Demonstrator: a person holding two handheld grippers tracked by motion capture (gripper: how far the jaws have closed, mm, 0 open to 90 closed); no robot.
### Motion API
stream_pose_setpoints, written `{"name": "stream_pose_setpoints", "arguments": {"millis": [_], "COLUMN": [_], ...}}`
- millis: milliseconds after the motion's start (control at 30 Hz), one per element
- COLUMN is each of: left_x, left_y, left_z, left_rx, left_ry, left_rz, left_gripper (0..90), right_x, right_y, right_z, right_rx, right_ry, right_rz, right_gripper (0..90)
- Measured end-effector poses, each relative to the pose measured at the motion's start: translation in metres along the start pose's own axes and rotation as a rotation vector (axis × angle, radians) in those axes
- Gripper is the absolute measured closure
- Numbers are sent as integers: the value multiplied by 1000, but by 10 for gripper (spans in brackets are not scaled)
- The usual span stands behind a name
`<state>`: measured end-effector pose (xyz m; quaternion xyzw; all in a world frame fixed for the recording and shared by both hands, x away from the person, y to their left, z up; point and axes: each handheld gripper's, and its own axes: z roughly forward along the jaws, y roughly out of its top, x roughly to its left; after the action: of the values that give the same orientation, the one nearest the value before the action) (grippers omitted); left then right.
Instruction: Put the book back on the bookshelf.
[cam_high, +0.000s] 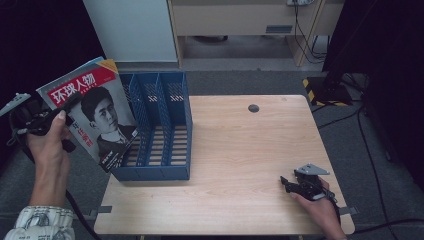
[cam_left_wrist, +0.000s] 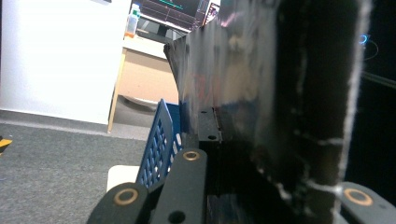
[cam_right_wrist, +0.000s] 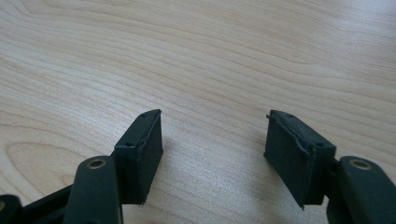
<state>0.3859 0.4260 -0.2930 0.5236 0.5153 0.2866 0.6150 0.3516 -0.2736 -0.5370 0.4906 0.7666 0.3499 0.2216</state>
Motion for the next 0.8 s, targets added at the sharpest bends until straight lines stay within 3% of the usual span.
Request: {"name": "stream_pose_setpoints", "arguments": {"millis": [267, 800], "left_x": [0, -6], "left_y": [1, 1], "left_z": [10, 11], "left_rx": [-11, -12], "left_ry": [-7, 13], "left_rz": [3, 37], "left_gripper": [864, 865], "right_x": [0, 0], "right_y": [0, 0], "right_z": [0, 0], "right_rx": [0, -1], "right_ry": [0, 1], "right_rz": [-1, -4], "right_gripper": [366, 371]}}
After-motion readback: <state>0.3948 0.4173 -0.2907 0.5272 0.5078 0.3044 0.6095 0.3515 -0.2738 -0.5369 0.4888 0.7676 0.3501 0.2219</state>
